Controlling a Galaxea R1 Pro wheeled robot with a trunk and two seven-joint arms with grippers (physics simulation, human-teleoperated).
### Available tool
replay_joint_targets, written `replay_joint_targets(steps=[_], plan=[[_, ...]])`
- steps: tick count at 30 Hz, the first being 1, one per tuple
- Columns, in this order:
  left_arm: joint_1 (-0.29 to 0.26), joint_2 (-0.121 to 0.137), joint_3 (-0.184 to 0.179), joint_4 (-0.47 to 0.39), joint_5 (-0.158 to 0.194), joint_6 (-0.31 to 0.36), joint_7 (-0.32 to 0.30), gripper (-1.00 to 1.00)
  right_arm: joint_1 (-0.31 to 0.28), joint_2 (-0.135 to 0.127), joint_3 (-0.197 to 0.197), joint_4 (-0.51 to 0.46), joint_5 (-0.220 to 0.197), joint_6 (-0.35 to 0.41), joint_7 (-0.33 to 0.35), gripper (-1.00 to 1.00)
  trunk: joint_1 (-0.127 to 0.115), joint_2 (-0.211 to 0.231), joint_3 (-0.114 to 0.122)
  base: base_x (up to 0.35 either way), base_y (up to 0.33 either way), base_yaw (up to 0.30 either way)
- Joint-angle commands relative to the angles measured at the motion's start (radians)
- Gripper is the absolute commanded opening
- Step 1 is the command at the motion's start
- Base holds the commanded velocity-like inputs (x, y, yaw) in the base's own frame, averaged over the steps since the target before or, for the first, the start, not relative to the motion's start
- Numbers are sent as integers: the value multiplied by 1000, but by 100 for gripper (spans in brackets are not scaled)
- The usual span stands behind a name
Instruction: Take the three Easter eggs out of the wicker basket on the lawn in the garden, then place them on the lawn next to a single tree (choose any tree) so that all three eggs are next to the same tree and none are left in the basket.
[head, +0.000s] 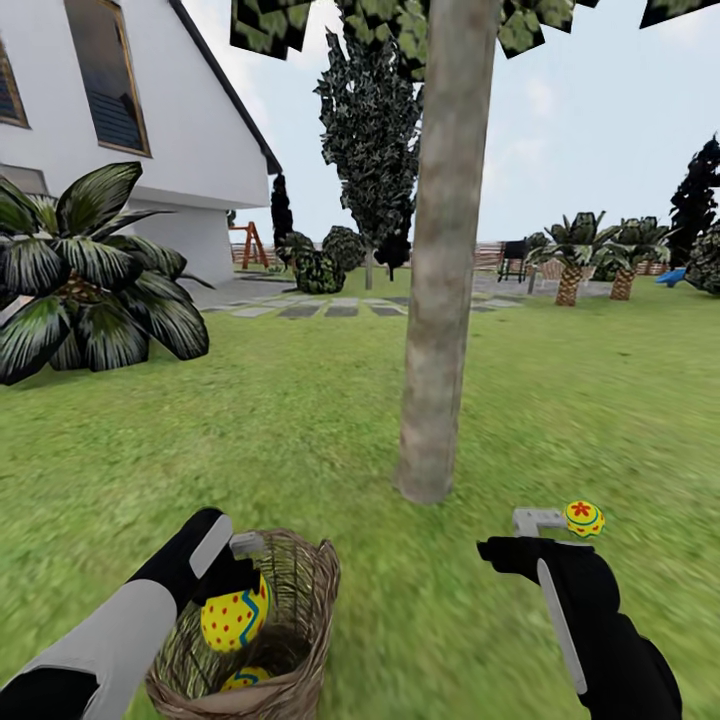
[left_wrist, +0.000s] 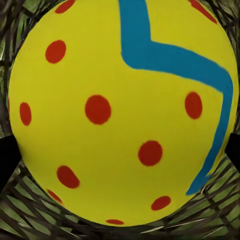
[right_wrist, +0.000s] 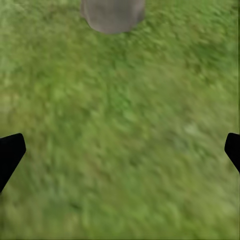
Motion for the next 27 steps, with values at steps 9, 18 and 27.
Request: replay_joint_targets(steps=[9, 18, 27], plan=[[3, 0, -9, 0, 12, 2, 3, -100, -1, -2, -2, 0, 9, 4, 7, 100, -4, 2, 34, 0, 0, 0], [4, -4, -8, 79, 16, -2, -7, -100, -1, -2, -2, 1, 9, 4, 7, 100, -12, 11, 68, 0, 0, 0], [7, -5, -7, 84, 17, -7, -11, -100, -1, 0, 0, 2, 9, 4, 7, 100, -46, 74, 96, 0, 0, 0]])
